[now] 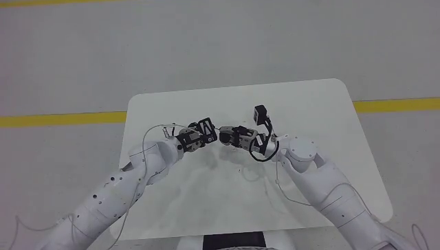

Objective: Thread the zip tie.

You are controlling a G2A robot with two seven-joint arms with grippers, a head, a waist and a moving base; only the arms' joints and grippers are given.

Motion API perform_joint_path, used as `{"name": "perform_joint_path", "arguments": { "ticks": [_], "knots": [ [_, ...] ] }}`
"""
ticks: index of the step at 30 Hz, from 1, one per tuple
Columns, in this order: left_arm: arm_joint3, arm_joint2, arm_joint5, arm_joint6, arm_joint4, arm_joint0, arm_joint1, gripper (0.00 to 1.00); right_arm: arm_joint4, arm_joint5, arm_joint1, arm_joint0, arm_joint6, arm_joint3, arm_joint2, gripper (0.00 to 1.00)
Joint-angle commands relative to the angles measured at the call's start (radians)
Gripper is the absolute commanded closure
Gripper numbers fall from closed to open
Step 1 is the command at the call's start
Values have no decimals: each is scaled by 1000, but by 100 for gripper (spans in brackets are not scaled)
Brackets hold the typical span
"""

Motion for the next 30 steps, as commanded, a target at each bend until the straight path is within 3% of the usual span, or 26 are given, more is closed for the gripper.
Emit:
{"name": "perform_joint_path", "arguments": {
  "ticks": [1, 6, 17, 29, 30],
  "knots": [
    [0, 0, 0, 0, 0, 0, 0, 100, 0, 3, -1, 3, 0, 1, -2, 85],
    [0, 0, 0, 0, 0, 0, 0, 100, 0, 5, -4, 10, 0, 7, -8, 85],
    [0, 0, 0, 0, 0, 0, 0, 100, 1, 8, -7, 18, 1, 16, -11, 100],
    [0, 0, 0, 0, 0, 0, 0, 100, -8, 7, -8, 17, 1, 18, -9, 100],
    [0, 0, 0, 0, 0, 0, 0, 44, -10, 6, -8, 17, 1, 18, -9, 100]
  ]
}}
